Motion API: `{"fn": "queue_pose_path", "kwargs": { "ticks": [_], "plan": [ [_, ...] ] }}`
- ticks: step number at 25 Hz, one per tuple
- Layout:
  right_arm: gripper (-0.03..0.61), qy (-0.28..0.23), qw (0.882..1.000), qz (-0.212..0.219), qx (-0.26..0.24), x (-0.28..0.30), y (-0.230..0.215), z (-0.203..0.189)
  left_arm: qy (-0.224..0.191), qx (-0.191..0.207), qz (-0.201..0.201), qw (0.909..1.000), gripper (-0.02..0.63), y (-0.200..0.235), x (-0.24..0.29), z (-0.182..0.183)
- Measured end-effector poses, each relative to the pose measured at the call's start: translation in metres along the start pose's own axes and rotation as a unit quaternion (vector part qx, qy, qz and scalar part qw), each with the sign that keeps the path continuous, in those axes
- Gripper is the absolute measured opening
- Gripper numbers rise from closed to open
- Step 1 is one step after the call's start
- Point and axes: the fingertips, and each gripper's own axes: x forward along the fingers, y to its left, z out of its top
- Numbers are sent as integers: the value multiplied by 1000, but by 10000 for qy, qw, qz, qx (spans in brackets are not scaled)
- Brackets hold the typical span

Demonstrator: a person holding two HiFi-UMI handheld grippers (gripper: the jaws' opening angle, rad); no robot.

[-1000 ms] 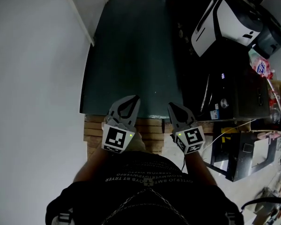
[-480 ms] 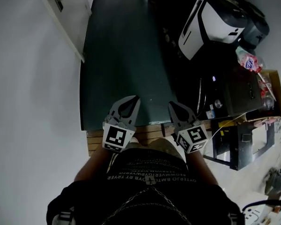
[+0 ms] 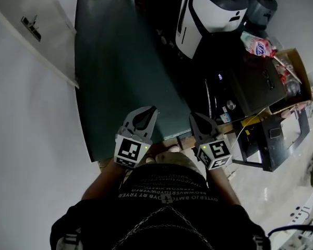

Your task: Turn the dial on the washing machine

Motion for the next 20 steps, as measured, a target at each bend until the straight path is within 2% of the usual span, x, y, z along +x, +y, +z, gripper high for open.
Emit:
{"fn": "queue_pose_path", "kwargs": {
  "ticks": [3, 8, 15, 18, 20],
  "plan": [
    [-3, -54, 9998, -196, 90, -1, -36, 4, 5, 10, -225, 9997, 12, -7, 40, 12],
    [-3, -200, 9985, -453, 237, 1, -99, 17, -91, 250, -500, 9984, 12, -19, 104, 42],
    [-3, -119, 9986, -404, 313, 13, -151, 30, -31, 207, -414, 9989, 12, -9, 162, 57],
    [-3, -162, 9978, -505, 393, 14, -165, 36, 68, 66, -421, 9991, 12, -2, 175, 58],
    [-3, -150, 9967, -635, 480, 19, -174, 36, 54, 140, -508, 9986, 12, 5, 185, 62]
  ]
}}
